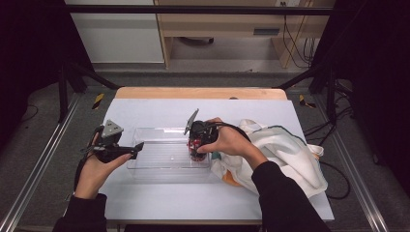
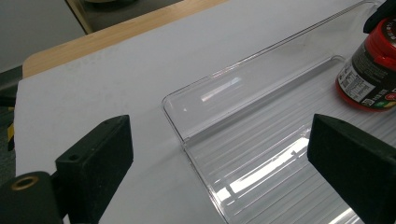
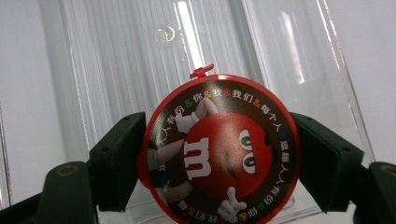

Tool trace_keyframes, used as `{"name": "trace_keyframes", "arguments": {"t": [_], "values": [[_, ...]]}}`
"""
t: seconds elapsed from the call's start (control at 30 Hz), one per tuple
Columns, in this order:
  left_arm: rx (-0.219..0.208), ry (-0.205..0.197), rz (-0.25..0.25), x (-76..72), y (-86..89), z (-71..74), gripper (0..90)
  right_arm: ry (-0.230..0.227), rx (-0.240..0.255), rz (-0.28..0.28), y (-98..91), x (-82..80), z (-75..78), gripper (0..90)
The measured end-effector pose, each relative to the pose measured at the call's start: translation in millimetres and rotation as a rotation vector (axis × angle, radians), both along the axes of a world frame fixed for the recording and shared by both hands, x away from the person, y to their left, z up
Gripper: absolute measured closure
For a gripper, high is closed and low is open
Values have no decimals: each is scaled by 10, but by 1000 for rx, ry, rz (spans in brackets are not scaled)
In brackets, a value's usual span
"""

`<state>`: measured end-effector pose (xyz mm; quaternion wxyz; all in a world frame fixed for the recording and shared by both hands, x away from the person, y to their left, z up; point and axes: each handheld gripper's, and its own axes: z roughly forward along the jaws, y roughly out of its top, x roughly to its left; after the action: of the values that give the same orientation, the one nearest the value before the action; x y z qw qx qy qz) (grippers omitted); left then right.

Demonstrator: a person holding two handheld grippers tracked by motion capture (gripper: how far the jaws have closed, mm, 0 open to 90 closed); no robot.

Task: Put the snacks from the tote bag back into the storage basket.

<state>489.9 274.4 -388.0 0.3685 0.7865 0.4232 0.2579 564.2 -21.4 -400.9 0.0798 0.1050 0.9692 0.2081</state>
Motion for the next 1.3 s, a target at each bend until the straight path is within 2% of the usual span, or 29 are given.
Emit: {"name": "trace_keyframes", "arguments": {"t": [0.5, 1.13, 1.2, 1.3], "values": [[1, 2, -2, 2, -2, -3, 70, 8, -5, -1, 1, 18, -27, 241], [5, 9, -3, 7, -3, -12, 71, 26, 20, -12, -16, 55, -43, 239], [5, 10, -3, 7, -1, -14, 71, 24, 28, -1, -24, 58, -42, 235], [3, 7, -3, 7, 1, -13, 71, 24, 68, 0, -48, 62, 0, 192]]}}
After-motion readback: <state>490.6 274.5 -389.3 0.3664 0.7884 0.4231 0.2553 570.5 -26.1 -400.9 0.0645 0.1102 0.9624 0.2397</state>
